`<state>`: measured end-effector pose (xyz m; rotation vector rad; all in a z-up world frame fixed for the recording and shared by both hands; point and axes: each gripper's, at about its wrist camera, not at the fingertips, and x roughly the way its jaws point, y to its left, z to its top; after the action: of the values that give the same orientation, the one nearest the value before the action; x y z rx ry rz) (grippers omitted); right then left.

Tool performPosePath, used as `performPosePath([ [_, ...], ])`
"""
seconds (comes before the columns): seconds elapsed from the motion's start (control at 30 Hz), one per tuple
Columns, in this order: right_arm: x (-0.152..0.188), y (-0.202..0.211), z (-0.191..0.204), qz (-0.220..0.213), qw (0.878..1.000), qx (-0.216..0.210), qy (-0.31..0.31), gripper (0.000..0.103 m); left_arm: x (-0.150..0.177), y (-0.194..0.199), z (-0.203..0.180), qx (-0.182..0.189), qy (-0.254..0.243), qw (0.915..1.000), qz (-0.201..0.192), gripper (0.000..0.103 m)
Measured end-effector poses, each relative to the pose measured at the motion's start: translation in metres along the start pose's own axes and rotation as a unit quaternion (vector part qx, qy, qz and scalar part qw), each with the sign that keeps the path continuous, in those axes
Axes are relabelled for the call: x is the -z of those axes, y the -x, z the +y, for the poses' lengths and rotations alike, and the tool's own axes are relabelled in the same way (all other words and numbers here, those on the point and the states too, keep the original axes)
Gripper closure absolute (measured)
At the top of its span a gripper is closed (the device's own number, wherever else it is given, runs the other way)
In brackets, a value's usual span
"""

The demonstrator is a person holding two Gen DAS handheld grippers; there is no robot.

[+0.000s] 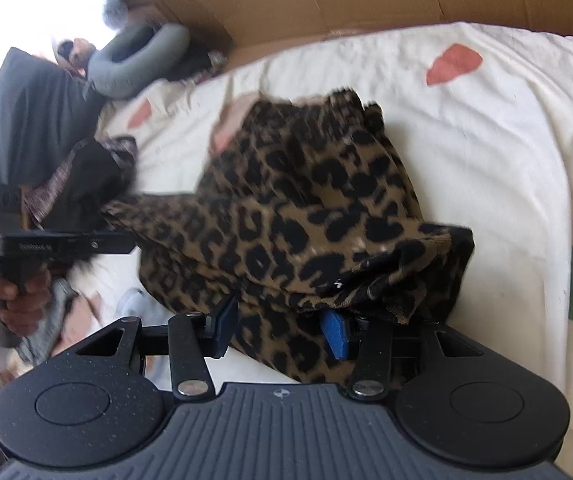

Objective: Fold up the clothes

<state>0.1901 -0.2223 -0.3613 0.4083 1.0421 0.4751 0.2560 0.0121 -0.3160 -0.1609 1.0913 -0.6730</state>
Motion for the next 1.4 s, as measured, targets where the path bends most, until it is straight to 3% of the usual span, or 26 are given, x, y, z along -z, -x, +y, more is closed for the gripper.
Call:
performPosePath([
  [0.53, -0.049, 0.020, -0.006, -0.068, 0.996, 0.045, 0.029, 0.050, -0.043, 0.003, -0.002, -0.001, -0.003, 0.9981, -0.062, 0.051],
  [0.87, -0.046, 0.028, -0.039, -0.085, 0.990, 0.113, -0.011, 0.050, -0.046, -0.004, 0.022, -0.061, 0.004, 0.9966, -0.056, 0.051],
  [1.1, -0.045, 0.021, -0.057, -0.080, 0.989, 0.120, -0.030, 0.051, -0.053, -0.016, 0.035, -0.085, 0.002, 0.9951, -0.051, 0.053],
  [1.27, -0.049, 0.006, -0.064, -0.061, 0.991, 0.112, -0.038, 0.072, -0.060, -0.031, 0.042, -0.104, -0.001, 0.9935, -0.045, 0.053],
  [1.4, -0.052, 0.003, -0.064, -0.061, 0.991, 0.115, -0.033, 0.097, -0.065, -0.044, 0.048, -0.111, -0.001, 0.9931, -0.036, 0.054],
])
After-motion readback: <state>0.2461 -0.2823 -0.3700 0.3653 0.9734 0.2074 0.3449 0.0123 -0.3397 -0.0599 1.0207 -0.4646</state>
